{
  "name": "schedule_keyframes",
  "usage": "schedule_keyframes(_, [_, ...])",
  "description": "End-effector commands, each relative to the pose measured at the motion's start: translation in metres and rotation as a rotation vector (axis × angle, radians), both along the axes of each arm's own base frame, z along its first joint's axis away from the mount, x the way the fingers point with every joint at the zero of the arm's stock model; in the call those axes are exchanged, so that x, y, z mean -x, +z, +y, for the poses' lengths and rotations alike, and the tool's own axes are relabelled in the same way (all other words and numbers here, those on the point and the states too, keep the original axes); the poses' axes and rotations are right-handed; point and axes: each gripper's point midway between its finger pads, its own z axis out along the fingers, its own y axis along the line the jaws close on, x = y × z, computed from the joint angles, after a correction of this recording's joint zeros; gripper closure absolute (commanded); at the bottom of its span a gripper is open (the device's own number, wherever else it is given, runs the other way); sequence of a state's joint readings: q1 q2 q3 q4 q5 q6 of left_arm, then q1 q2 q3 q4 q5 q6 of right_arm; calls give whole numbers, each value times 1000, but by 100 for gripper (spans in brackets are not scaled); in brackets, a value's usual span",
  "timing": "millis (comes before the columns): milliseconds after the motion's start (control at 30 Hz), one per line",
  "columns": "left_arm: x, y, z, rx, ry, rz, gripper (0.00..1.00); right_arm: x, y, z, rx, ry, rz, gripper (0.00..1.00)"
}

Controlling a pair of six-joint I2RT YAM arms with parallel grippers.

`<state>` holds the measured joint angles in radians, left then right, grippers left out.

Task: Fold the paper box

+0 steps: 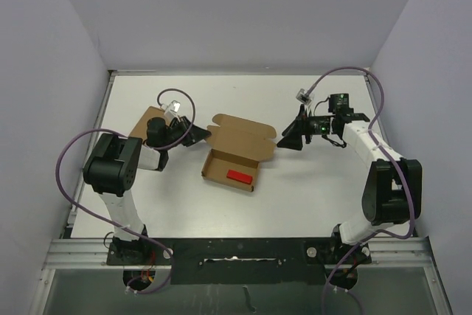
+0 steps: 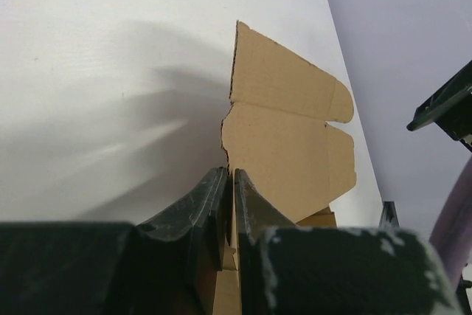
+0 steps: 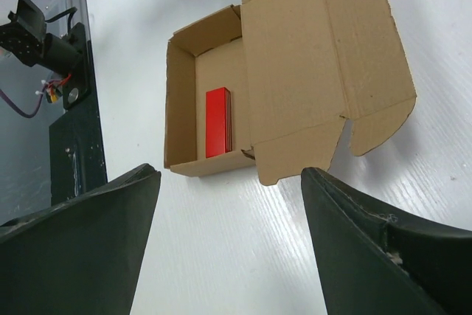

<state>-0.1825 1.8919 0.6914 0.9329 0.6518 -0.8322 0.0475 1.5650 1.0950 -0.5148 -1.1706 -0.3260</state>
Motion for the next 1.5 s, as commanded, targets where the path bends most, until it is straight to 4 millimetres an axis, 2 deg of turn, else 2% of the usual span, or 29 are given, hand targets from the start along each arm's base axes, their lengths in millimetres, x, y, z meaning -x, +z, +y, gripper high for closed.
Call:
schedule_keyframes(0, [-1, 23, -7, 21, -14, -145, 94, -1, 8, 5, -46, -4, 12, 22])
schedule_keyframes(133, [11, 23, -7, 1, 35, -177, 100, -6, -3, -3, 0, -47, 32, 22])
schedule_keyframes(300, [30, 19, -2, -43, 128, -229, 100, -11, -17, -10, 54, -105, 72, 22])
schedule_keyframes(467, [47, 33, -6, -93, 191, -346, 100, -16, -22, -19, 87, -104, 96, 22])
schedule_keyframes(633, [59, 44, -9, -116, 223, -417, 100, -18, -8, -37, 53, -78, 63, 22])
schedule_keyframes(867, [71, 49, -25, -155, 216, -466, 100, -17, 10, -54, 55, -109, -40, 22])
schedule_keyframes(1233, [88, 54, -36, -235, 240, -548, 100, -16, 9, -53, 39, -95, -55, 22])
schedule_keyframes(1467, [91, 58, -35, -240, 267, -598, 100, -16, -2, -56, 73, -70, -25, 23])
